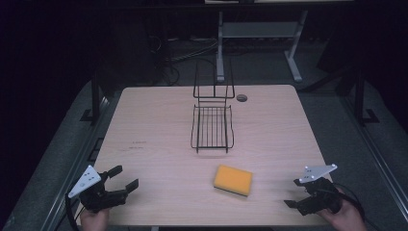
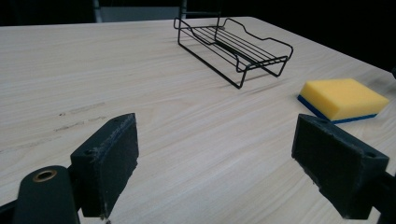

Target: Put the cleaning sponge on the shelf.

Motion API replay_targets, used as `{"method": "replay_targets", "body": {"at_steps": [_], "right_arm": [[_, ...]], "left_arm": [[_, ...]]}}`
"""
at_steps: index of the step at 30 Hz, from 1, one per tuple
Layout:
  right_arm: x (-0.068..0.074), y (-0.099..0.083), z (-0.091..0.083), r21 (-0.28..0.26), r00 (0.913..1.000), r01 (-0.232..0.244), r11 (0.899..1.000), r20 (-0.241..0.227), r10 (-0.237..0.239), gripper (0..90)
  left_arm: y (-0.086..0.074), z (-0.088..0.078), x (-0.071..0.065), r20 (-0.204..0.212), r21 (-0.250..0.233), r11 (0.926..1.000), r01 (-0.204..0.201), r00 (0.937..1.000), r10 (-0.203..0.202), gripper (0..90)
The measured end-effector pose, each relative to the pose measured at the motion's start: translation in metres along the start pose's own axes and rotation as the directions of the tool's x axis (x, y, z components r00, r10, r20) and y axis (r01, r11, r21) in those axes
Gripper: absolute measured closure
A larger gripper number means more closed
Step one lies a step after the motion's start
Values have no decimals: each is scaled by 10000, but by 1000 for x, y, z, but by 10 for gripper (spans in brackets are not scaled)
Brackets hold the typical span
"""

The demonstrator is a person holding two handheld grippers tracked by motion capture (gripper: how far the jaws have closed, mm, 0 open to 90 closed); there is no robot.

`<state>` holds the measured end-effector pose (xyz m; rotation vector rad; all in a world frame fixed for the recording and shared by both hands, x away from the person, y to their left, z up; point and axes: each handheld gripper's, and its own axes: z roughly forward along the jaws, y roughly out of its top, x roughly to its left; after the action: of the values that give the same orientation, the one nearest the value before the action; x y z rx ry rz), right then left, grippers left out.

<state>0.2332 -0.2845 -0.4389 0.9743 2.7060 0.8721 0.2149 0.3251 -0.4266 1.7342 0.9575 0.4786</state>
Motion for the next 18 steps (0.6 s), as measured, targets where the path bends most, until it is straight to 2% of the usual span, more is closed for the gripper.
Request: {"method": "replay_targets", "body": {"at_steps": [10,18], "right_arm": [[0,4,5,123,9999,122,9998,-70,-121,176],[4,10,4,145,9996,282,9995,-70,-281,175]], "left_arm": [[0,1,-1,48,98,9999,-107,9999,106,140],[-1,0,1,61,11,10000,-22,10000,22,140]]}}
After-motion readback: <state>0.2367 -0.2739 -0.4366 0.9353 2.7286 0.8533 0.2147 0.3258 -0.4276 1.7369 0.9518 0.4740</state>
